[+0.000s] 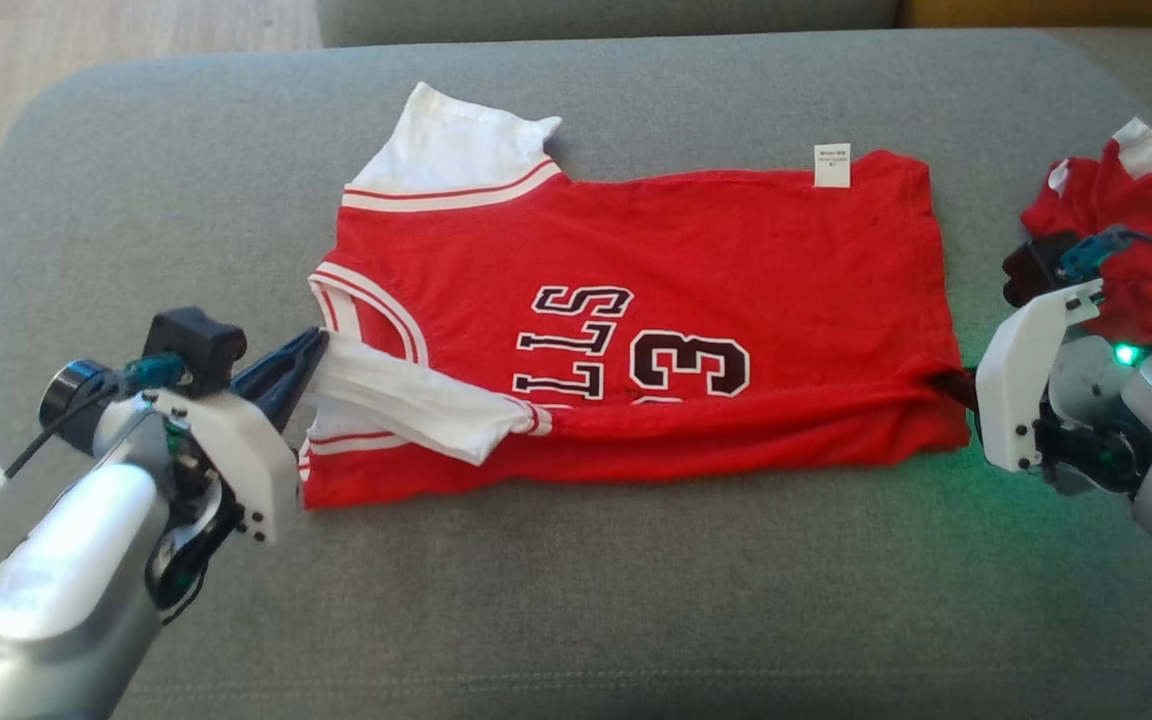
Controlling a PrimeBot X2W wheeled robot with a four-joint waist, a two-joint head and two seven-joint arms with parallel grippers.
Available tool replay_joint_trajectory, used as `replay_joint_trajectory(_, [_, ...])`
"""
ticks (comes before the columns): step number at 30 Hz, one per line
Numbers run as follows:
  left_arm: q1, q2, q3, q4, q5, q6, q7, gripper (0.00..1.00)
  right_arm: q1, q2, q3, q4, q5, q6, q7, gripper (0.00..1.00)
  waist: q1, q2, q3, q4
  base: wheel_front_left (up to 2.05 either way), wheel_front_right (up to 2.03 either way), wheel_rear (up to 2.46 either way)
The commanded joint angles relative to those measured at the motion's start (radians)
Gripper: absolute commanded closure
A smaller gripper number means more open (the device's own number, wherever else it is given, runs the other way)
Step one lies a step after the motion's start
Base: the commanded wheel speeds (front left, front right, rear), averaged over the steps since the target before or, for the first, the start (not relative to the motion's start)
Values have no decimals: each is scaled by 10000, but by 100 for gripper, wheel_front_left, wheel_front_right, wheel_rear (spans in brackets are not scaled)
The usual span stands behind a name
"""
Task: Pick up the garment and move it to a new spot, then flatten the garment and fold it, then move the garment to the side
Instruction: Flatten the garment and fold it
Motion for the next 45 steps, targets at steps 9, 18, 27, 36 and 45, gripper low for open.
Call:
replay_joint_trajectory(9, [-1299, -448, 581, 1398, 62, 571, -546, 0, -552, 346, -39, 671, -282, -7, -1362, 0, -1, 0, 262, -126, 0, 0, 0])
replay_joint_trajectory(18, [-1812, -1138, 998, 2634, -7, 1462, -1523, 0, -877, 775, -152, 1623, -812, -7, -3463, 0, -1, 0, 486, -244, 0, 0, 0])
replay_joint_trajectory(27, [-1556, -1771, 2052, 2135, -52, 2340, -2362, 0, -592, 1014, -814, 2067, -743, -7, -6467, 0, -1, 0, 109, -112, 0, 0, 0])
replay_joint_trajectory(36, [793, -2606, 3974, -1108, 751, 2958, -2372, 0, 198, 1262, -2099, 1783, -1186, -7, -7829, 0, -1, 0, -614, -22, 0, 0, 0])
replay_joint_trajectory(45, [3529, -3865, 4987, -3026, 1868, 2812, -2374, 0, 3296, 1983, -6583, -1172, -4718, -7, -7843, 0, -1, 0, -1536, 69, 0, 0, 0])
